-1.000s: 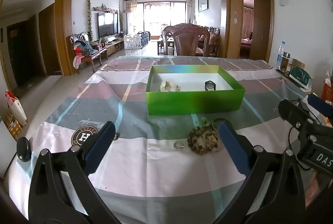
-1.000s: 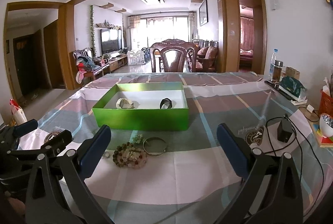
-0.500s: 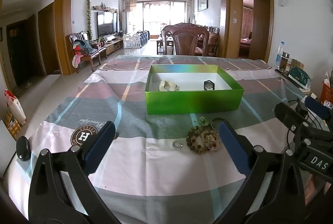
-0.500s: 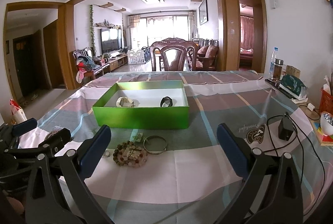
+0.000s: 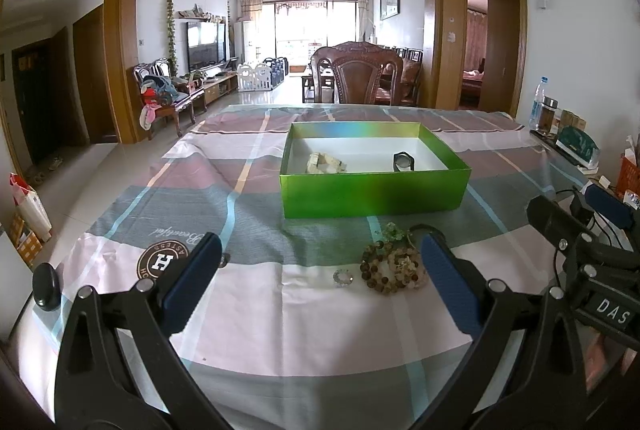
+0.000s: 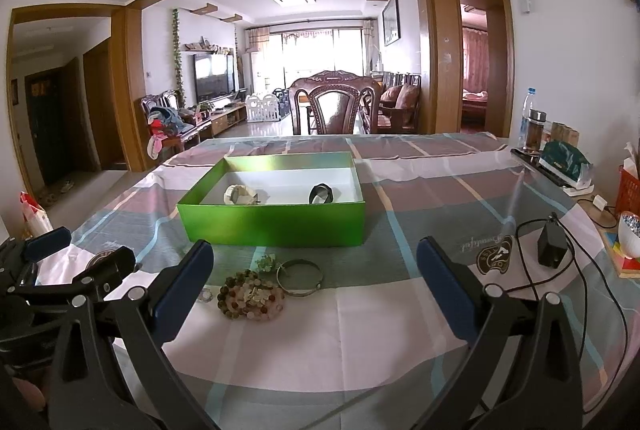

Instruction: Organize jewelry

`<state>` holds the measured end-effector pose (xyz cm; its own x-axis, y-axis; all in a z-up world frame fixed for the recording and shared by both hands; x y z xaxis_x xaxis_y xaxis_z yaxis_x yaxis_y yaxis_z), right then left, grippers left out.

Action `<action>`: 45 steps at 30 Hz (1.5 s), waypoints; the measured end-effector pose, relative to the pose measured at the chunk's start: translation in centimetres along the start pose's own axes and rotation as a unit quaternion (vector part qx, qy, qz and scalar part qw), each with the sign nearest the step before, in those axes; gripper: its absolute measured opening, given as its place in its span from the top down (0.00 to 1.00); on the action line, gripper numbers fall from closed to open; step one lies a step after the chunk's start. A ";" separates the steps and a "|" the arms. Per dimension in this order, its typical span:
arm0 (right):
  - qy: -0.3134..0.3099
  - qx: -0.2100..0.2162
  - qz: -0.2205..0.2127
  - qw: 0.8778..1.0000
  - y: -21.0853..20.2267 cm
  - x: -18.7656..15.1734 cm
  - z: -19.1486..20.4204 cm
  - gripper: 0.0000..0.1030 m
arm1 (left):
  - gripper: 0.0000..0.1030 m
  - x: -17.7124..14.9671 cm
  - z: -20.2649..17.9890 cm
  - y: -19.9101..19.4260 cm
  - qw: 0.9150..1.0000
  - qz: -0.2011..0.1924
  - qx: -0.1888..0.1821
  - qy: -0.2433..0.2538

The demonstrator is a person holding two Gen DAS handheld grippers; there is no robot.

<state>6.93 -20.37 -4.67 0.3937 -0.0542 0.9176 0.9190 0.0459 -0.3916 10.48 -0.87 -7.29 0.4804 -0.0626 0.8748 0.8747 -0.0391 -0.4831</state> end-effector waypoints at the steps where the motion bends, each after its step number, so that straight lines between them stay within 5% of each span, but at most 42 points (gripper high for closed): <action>1: 0.000 0.000 0.001 1.000 0.0 0.0 0.0 0.04 | 0.04 0.0 0.0 0.0 1.000 0.000 0.000 0.000; 45: 0.009 0.021 0.025 0.999 1.1 -1.1 1.0 0.04 | 0.04 -1.2 1.6 2.2 0.999 0.027 -0.012 -0.022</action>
<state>7.48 -19.31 -6.00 0.4397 -0.0689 0.8955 0.8966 0.0911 -0.4333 11.97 0.72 -9.37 0.5297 -0.0218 0.8479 0.8458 -0.0612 -0.5300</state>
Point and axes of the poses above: each gripper's, at about its wrist camera, not at the fingertips, and y roughly the way its jaws point, z to its left, x to its top, the point moved 3 cm from there along y, roughly the way its jaws point, and after that the axes turned 2 degrees about y, right-handed, at the moved point
